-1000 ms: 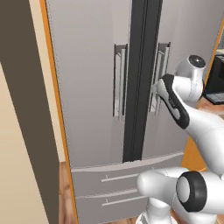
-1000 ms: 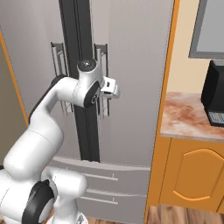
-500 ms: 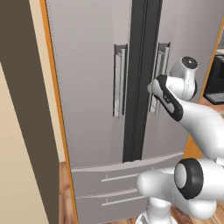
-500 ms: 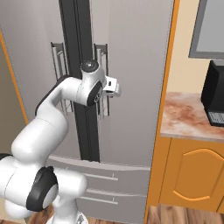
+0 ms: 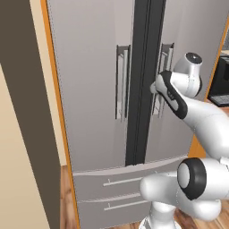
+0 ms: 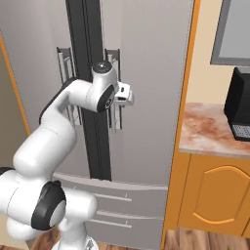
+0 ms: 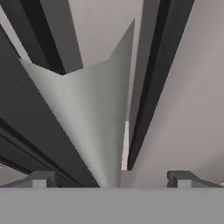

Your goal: Retrieve a lemon from the fridge and place it on the cutting board with the fish.

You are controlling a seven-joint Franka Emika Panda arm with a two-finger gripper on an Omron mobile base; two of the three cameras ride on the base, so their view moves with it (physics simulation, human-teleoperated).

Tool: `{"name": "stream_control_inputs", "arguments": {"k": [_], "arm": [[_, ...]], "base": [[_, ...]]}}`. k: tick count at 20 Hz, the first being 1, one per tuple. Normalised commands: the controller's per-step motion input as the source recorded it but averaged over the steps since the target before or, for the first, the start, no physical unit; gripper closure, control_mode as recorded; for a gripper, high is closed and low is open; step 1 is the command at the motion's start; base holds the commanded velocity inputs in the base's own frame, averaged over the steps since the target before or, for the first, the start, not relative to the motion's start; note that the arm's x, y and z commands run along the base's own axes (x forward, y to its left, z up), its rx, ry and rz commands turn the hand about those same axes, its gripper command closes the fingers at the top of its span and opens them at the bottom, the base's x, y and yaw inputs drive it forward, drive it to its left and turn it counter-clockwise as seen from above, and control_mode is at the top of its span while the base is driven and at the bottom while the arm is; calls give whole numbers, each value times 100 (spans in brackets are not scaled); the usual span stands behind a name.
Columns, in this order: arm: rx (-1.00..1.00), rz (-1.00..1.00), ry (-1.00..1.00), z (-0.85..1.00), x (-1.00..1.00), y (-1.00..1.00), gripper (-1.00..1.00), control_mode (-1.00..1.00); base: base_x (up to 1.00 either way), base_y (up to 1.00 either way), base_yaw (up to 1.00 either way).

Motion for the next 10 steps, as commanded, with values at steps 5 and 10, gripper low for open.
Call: {"name": "stream_control_inputs", "arguments": {"k": [5, 10], "arm": [[-6, 0, -25, 0, 0, 21, -100, -100], [-3, 0, -11, 0, 3, -15, -100, -100]], "base": [[0, 0, 0], [0, 0, 0]]}}
